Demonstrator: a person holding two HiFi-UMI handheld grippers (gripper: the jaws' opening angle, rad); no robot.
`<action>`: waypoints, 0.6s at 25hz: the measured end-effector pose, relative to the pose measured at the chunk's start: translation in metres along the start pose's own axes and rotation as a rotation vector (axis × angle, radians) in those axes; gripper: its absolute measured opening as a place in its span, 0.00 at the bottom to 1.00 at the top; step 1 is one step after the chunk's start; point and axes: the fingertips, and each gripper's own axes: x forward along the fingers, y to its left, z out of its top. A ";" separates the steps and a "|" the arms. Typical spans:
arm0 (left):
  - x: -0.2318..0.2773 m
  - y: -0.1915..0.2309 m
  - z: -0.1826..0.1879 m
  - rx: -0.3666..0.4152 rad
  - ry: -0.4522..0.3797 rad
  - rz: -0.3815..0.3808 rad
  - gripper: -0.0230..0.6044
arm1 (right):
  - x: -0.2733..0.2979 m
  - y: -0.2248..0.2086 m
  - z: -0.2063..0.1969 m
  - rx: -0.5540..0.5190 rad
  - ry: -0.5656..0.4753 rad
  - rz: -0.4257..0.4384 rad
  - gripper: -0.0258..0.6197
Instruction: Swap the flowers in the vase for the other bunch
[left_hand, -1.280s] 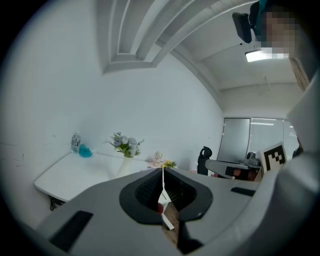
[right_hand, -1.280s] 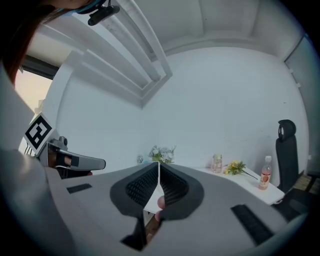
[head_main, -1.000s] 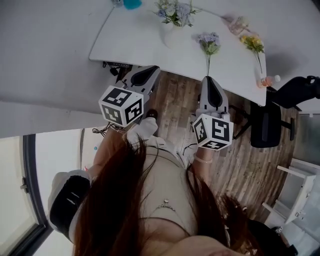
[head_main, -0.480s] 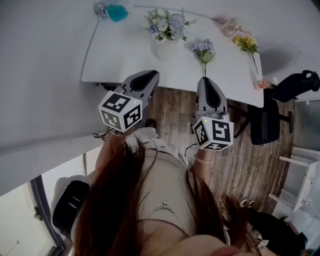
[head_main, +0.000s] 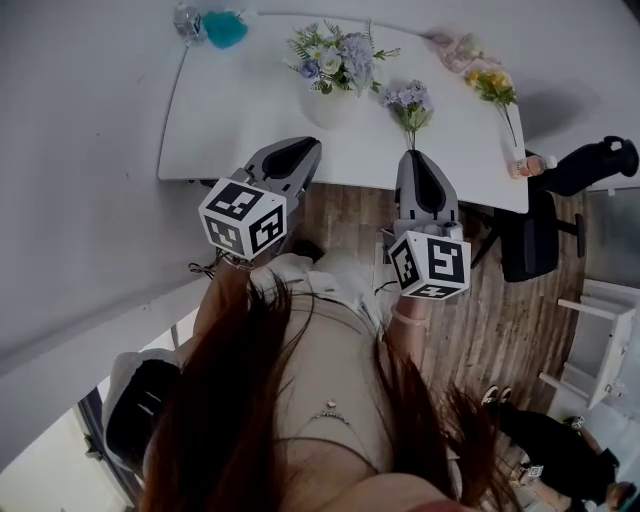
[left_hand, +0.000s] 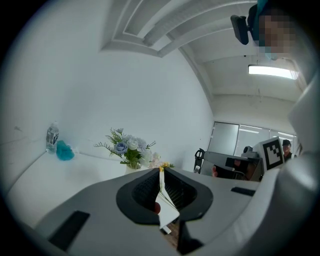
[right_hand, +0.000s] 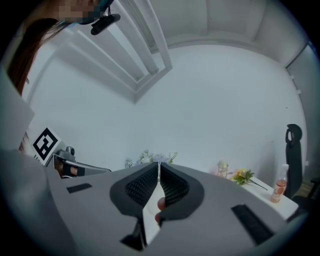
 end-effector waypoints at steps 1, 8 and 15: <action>0.001 0.000 0.000 0.001 0.001 -0.004 0.06 | 0.000 -0.002 0.001 -0.005 0.000 -0.005 0.09; 0.016 0.014 0.000 -0.017 0.012 -0.015 0.08 | 0.012 -0.011 0.001 -0.011 0.019 -0.019 0.09; 0.032 0.029 -0.004 -0.036 0.011 0.008 0.12 | 0.034 -0.019 0.004 -0.033 0.027 0.002 0.09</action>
